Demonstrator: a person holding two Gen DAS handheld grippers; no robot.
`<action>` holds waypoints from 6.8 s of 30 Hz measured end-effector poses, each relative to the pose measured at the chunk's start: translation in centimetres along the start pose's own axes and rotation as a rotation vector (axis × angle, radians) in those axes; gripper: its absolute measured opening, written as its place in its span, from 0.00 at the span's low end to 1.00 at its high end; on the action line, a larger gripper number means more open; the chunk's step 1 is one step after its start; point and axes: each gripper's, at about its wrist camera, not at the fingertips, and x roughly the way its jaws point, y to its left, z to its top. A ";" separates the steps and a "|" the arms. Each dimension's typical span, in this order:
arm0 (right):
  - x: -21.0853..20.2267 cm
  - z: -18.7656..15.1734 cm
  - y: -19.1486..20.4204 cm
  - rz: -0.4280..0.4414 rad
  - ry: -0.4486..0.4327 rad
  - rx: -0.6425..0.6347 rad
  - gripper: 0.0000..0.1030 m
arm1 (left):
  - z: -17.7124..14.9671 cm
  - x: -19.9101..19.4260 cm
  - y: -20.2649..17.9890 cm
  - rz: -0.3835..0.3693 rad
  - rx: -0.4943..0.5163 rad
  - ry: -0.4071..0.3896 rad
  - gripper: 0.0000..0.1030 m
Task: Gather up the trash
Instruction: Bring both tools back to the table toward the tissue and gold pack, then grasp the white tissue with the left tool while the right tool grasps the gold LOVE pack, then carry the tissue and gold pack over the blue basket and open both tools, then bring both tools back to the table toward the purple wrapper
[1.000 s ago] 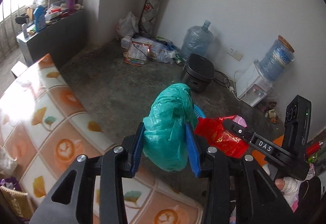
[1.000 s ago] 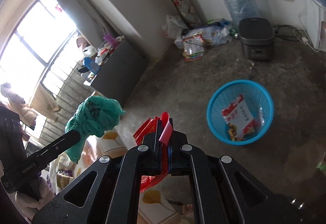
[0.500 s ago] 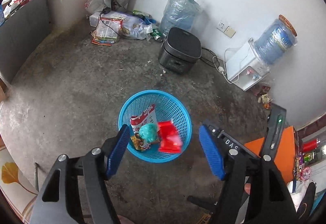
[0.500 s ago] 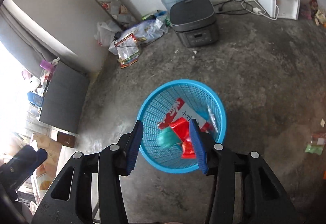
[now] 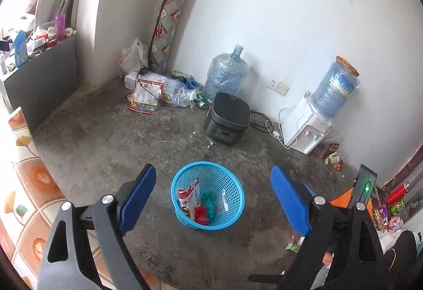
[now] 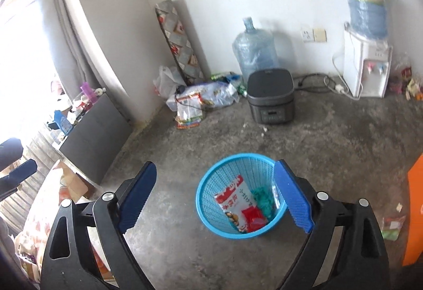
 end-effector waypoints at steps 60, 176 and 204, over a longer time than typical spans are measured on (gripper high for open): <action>-5.2 -16.9 35.7 1.070 0.629 -0.924 0.76 | -18.9 -26.5 24.0 0.617 -0.308 0.138 0.53; -3.6 0.1 7.6 0.368 0.145 -0.076 0.92 | -5.2 -13.0 5.9 0.299 0.041 -0.064 0.77; -8.9 -4.7 18.4 0.550 0.245 -0.333 0.92 | -7.9 -26.5 10.3 0.494 -0.064 -0.199 0.79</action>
